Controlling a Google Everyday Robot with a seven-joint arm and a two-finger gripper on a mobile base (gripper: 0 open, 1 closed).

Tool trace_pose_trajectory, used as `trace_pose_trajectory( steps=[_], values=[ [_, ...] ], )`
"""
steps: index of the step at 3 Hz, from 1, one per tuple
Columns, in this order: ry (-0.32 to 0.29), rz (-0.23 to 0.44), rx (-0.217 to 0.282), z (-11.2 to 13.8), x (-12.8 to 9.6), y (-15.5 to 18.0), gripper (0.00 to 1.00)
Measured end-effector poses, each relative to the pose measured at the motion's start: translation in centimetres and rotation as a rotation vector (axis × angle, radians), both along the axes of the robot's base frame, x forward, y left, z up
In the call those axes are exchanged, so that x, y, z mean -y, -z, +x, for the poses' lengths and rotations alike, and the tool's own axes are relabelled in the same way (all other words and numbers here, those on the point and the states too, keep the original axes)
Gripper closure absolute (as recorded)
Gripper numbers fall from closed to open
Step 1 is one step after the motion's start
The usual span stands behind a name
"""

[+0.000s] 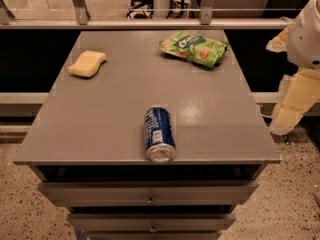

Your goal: Pick sponge

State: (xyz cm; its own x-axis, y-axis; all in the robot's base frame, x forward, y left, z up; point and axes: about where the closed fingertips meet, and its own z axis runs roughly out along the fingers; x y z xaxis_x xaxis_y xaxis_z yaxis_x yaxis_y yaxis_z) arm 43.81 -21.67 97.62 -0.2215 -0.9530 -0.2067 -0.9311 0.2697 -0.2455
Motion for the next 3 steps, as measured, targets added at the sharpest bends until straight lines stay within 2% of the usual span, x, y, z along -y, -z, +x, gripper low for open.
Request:
trace_pose_trajectory(
  steps=[1, 2, 3],
  values=[
    [0.000, 0.000, 0.002, 0.0, 0.0, -0.1, 0.00],
    [-0.042, -0.002, 0.047, 2.3, -2.2, -1.3, 0.00],
    [-0.136, -0.011, 0.120, 7.7, -6.6, -3.2, 0.00]
  ],
)
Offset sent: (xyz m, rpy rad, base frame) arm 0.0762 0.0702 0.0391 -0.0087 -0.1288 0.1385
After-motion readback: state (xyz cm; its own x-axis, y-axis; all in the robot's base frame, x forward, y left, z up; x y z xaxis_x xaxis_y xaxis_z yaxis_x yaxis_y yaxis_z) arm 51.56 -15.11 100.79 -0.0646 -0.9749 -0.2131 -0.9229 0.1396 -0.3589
